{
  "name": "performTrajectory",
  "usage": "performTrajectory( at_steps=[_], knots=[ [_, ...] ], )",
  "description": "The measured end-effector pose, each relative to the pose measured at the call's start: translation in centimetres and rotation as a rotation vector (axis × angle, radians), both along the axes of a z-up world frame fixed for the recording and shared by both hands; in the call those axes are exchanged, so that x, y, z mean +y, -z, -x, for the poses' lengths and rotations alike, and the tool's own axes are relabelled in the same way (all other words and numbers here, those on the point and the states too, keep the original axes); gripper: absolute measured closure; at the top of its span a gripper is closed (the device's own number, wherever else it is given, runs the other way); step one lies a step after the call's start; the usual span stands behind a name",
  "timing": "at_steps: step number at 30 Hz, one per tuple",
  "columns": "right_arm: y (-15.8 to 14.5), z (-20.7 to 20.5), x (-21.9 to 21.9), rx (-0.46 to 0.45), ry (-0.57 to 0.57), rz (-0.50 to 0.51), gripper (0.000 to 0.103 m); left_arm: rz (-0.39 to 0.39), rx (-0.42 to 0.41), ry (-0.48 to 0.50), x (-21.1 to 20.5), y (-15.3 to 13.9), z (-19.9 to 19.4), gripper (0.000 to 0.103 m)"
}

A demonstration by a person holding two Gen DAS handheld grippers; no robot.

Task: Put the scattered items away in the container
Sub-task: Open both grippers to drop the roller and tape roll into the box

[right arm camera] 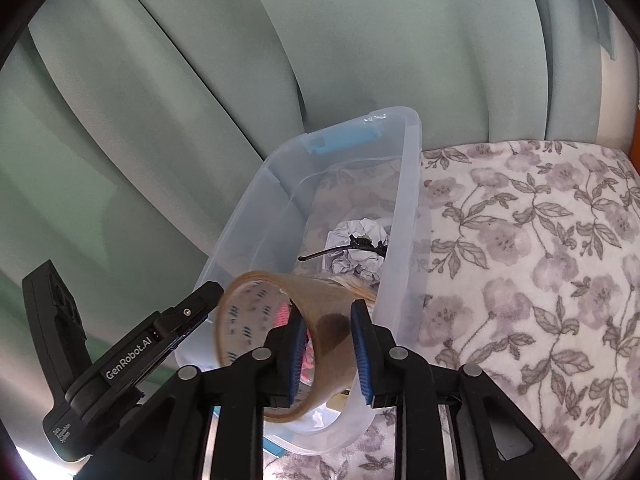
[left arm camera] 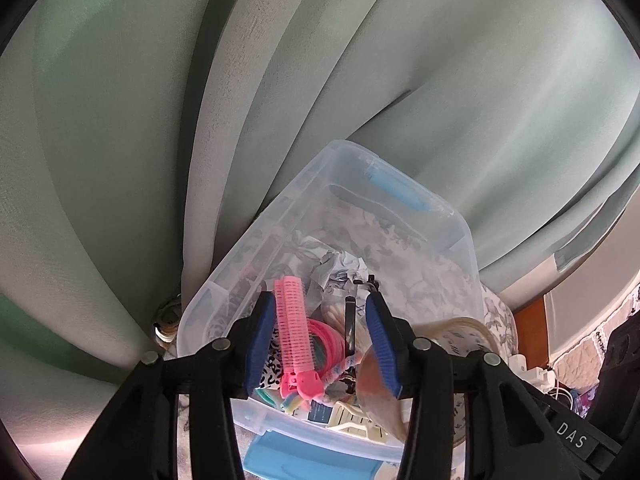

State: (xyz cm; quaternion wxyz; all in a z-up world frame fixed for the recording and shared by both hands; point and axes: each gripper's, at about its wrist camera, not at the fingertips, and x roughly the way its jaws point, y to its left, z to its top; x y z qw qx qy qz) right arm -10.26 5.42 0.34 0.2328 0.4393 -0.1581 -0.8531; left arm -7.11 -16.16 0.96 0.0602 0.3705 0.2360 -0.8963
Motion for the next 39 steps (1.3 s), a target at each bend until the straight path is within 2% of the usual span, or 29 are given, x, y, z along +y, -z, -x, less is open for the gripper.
performTrajectory(
  at_steps=[5,9,14,17,29,31,37,39],
  knots=[
    [-0.6,-0.5,0.0,0.023,-0.006,-0.004,0.073,0.002,0.005,0.002,0.2,-0.3,-0.2,0.049],
    [-1.1,-0.7,0.5,0.042,0.003,0.007,0.064,0.006,0.009,0.002,0.5,-0.5,0.0,0.048],
    [-1.4,-1.1,0.8,0.056,0.006,0.014,0.059,0.018,0.009,0.013,0.9,-1.1,-0.4,0.047],
    [-1.7,-1.5,1.0,0.062,0.009,0.019,0.056,0.024,0.015,0.02,1.3,-1.5,-0.6,0.043],
    [-3.4,-3.5,2.6,0.099,0.038,0.044,0.032,0.062,0.037,0.047,3.2,-3.7,-2.0,0.034],
    [-3.6,-4.1,2.9,0.108,0.045,0.049,0.029,0.071,0.04,0.052,3.7,-4.0,-2.3,0.03],
    [-4.2,-5.3,4.1,0.139,0.07,0.068,0.017,0.119,0.05,0.066,5.1,-5.1,-3.2,0.026],
    [-4.4,-5.6,4.7,0.149,0.078,0.073,0.01,0.137,0.052,0.066,5.5,-5.5,-3.5,0.023]
  ],
)
